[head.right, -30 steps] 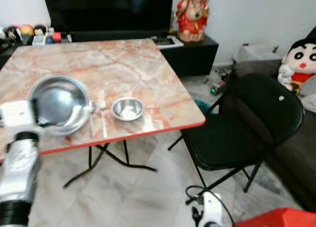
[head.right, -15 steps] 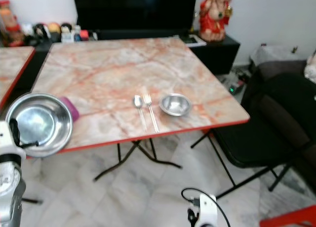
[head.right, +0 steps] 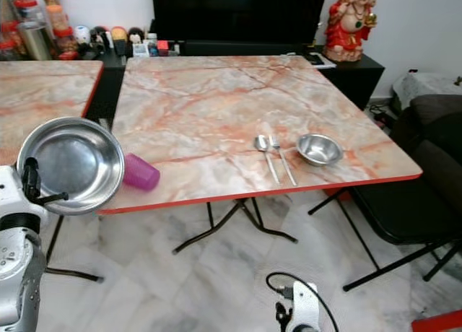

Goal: Setting the table

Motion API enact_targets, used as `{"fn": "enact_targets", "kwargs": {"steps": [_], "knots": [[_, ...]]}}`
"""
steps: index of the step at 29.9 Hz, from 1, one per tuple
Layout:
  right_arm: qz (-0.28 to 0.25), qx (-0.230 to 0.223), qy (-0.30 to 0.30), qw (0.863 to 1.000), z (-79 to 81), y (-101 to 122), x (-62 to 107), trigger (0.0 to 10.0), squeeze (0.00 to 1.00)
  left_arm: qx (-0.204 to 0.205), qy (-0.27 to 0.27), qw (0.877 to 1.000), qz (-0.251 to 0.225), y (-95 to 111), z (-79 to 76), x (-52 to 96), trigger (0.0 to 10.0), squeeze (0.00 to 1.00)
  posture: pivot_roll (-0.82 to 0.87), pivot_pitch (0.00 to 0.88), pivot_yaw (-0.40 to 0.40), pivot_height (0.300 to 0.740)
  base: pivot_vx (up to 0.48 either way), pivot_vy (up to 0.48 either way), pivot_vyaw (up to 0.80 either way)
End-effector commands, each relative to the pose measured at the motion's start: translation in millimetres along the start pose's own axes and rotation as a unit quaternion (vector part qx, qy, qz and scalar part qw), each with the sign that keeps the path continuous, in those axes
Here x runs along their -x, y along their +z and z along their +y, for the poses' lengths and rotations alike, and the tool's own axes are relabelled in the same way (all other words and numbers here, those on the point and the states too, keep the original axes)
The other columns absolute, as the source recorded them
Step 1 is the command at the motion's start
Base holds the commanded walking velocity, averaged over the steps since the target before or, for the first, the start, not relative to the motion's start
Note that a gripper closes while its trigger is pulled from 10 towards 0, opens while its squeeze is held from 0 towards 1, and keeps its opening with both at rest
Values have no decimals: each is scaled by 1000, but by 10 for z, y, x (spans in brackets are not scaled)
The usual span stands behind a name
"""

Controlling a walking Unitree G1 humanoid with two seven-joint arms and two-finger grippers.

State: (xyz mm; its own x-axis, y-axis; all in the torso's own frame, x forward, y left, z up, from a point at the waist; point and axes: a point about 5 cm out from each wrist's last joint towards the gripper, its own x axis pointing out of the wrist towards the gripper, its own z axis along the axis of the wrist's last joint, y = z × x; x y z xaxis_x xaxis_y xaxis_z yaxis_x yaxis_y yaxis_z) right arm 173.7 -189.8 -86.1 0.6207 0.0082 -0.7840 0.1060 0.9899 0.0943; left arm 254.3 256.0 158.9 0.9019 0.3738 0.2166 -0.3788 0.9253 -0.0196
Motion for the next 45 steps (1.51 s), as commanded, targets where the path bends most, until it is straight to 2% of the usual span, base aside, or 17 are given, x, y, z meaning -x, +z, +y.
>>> {"fn": "enact_targets", "kwargs": {"steps": [1, 14, 18, 26, 32, 34, 35, 39, 41, 45], "knots": [[-5, 1, -9, 1000, -51, 34, 1, 10000, 0, 17, -1, 1000, 2, 29, -1, 6, 10000, 0, 82, 0, -32, 740, 0, 0, 0], [-5, -1, -9, 1000, -38, 33, -1, 10000, 0, 15, -9, 999, 30, -59, -17, -5, 10000, 0, 80, 0, -26, 740, 0, 0, 0], [-4, -1, -9, 1000, -41, 33, -1, 10000, 0, 21, -20, 999, 39, -83, -75, -8, 10000, 0, 80, 0, -26, 740, 0, 0, 0], [-5, -3, -10, 1000, -31, 33, -3, 10000, 0, 20, -29, 998, 51, -100, -236, -75, 10000, 0, 69, 0, -15, 740, 0, 0, 0], [-7, -7, -9, 1000, -18, 36, -5, 10000, 0, 35, -45, 997, 51, -89, -427, -166, 10000, 0, 62, 0, -4, 740, 0, 0, 0], [-7, -8, -9, 1000, -16, 35, -5, 10000, 0, 37, -46, 997, 52, -94, -440, -178, 10000, 0, 60, 0, -2, 740, 0, 0, 0], [-7, -9, -10, 1000, -12, 34, -6, 10000, 0, 41, -54, 996, 53, -100, -493, -228, 10000, 0, 57, 0, 0, 740, 0, 0, 0], [-7, -10, -10, 1000, -10, 33, -6, 10000, 0, 39, -56, 996, 53, -98, -532, -272, 10000, 0, 55, 0, 2, 740, 0, 0, 0], [-14, -16, -11, 1000, -1, 54, -10, 10000, 0, 35, -67, 996, 43, -40, -668, -403, 10000, 0, 37, 0, 15, 740, 0, 0, 0], [-23, -17, -10, 1000, 41, 140, -37, 10000, 0, 29, -81, 996, 35, 3, -789, -490, 10000, 0, 31, 0, 19, 740, 0, 0, 0]]}}
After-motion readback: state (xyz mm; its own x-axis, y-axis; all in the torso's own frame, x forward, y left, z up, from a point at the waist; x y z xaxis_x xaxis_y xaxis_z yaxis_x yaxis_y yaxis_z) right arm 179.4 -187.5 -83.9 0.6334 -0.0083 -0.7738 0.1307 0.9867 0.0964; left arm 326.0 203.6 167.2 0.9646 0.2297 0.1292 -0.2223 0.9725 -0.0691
